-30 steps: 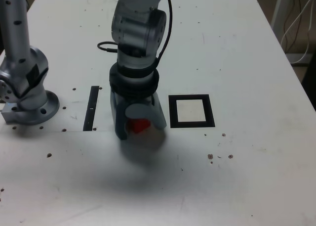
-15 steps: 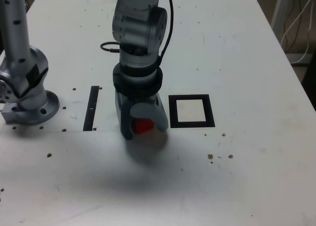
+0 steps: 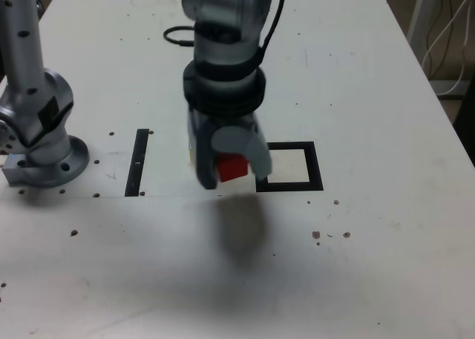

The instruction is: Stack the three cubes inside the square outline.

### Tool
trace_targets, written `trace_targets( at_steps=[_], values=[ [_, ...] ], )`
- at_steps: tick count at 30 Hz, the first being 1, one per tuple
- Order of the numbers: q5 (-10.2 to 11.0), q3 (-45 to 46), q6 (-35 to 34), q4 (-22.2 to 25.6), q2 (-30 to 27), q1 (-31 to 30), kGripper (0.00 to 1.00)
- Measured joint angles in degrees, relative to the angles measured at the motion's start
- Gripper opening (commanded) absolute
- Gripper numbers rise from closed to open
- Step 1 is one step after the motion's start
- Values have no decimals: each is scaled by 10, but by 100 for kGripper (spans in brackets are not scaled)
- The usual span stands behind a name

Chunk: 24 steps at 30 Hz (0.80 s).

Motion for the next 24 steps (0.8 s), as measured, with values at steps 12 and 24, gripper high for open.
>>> trace_targets(
  at_steps=[12, 24],
  values=[
    [21, -45, 141, -1, 52, 39, 25],
    [38, -50, 178, -23, 77, 79, 25]
  ],
)
